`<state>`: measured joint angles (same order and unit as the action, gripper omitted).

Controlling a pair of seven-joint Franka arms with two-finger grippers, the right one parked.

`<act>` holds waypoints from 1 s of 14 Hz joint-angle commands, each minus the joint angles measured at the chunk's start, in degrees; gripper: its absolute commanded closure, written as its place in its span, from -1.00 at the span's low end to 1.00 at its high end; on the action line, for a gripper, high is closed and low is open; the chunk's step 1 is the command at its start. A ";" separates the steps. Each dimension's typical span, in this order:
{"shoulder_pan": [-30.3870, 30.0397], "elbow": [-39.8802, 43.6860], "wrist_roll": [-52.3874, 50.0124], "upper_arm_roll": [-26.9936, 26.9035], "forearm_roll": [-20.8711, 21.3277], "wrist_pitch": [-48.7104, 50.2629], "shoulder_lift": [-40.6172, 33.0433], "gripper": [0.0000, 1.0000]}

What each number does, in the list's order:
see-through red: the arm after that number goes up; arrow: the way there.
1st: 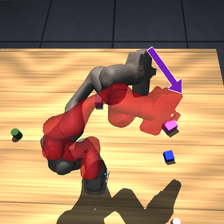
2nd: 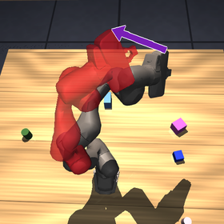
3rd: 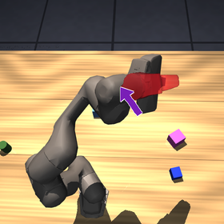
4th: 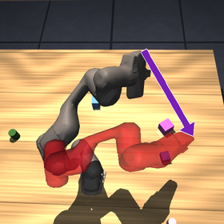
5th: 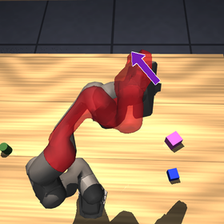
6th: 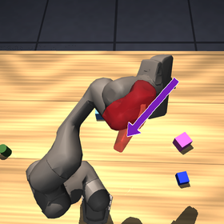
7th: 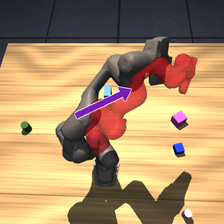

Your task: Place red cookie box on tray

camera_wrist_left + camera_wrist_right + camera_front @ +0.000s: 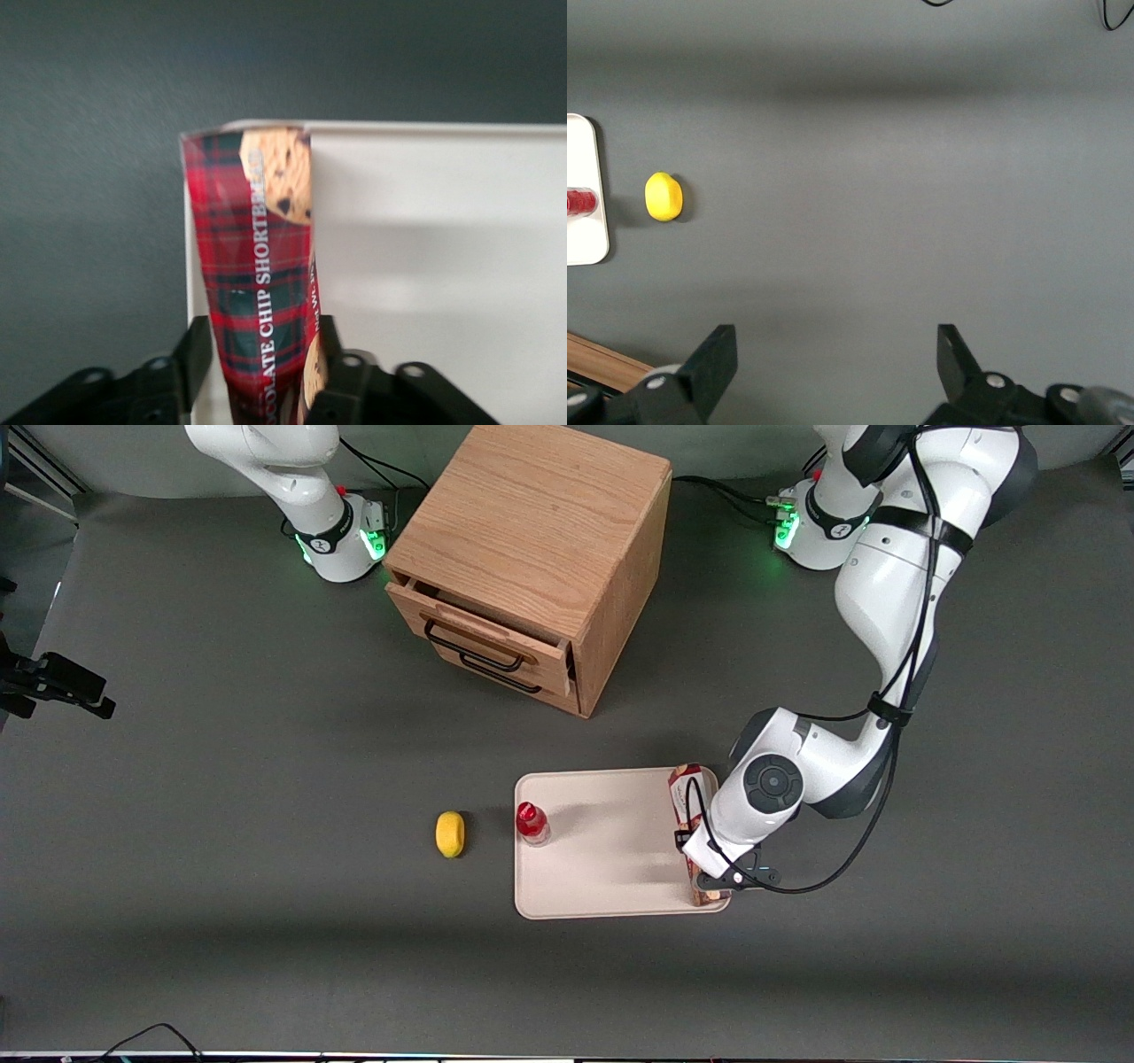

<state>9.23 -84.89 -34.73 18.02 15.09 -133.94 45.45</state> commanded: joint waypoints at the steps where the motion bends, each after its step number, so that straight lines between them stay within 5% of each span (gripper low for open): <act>1: -1.58 -5.36 -1.04 -0.27 -0.49 1.13 -10.00 -1.00; 6: -10.36 -8.80 13.94 -0.36 -14.27 14.98 -26.61 -1.00; 10: -15.65 -9.06 27.74 -4.91 -14.03 30.20 -35.94 -1.00; 14: -17.23 -15.11 36.22 -9.76 -14.12 33.65 -46.39 -1.00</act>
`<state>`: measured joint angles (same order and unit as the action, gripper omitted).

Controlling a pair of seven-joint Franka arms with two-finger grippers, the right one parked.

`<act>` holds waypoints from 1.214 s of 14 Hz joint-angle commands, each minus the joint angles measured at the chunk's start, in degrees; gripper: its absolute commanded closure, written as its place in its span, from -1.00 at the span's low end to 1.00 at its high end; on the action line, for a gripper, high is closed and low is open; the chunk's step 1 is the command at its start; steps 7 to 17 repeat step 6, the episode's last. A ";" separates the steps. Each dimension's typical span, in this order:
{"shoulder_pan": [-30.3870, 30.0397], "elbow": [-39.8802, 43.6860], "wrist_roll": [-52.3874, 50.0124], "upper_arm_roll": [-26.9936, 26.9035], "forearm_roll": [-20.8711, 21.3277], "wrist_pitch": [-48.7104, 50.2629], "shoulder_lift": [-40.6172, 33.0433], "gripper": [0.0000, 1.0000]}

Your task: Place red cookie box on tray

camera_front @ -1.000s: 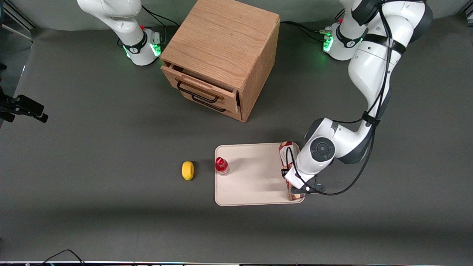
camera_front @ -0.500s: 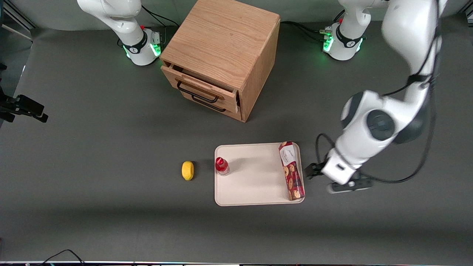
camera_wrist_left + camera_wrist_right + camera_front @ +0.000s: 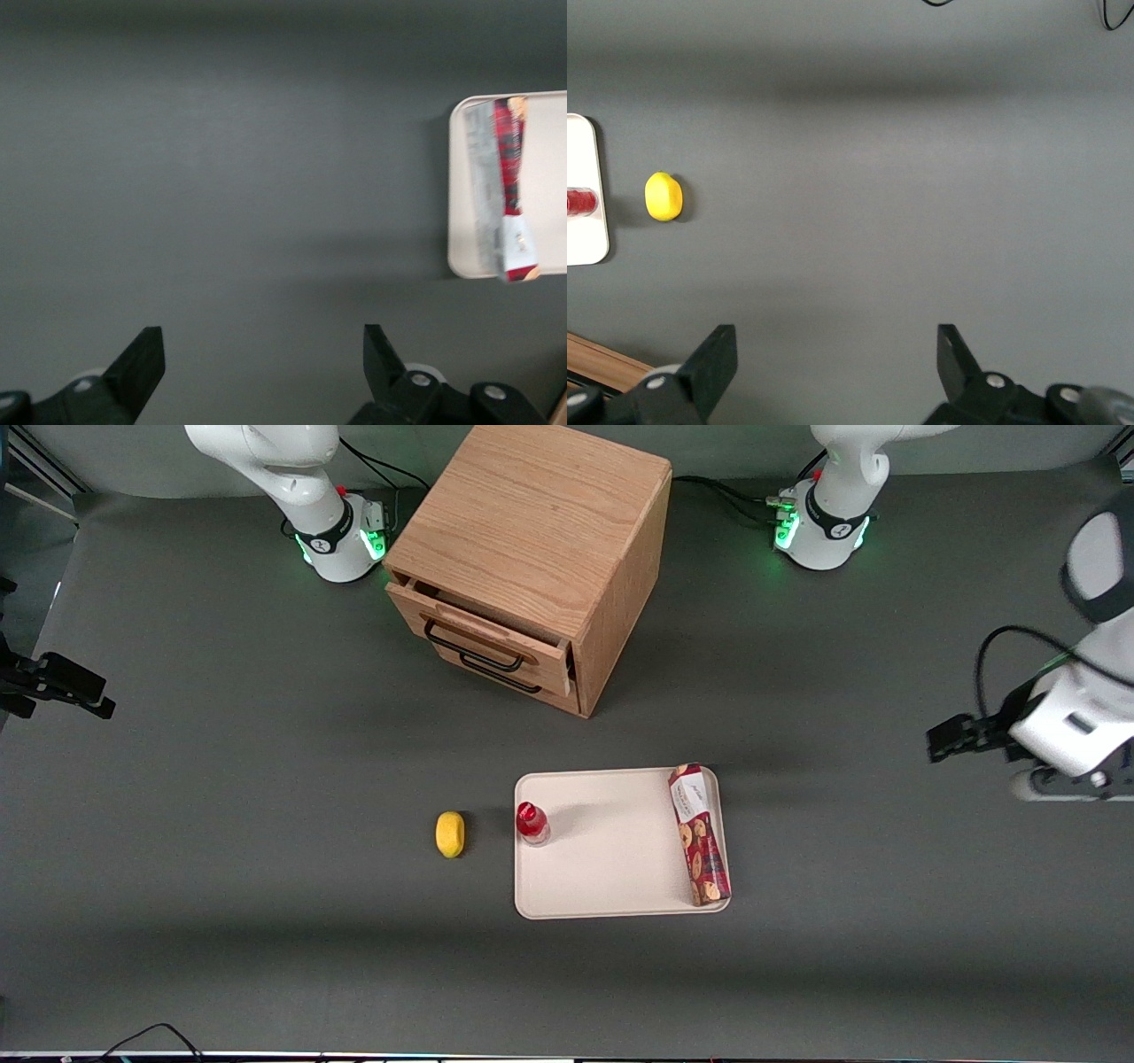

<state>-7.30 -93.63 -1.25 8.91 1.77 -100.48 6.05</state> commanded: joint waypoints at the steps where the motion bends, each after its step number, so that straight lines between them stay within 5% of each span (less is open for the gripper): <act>1: -0.96 -7.43 3.52 -0.91 -0.80 1.85 -9.27 -1.00; 17: -0.96 -7.00 3.71 -2.05 -1.24 7.58 -13.08 -1.00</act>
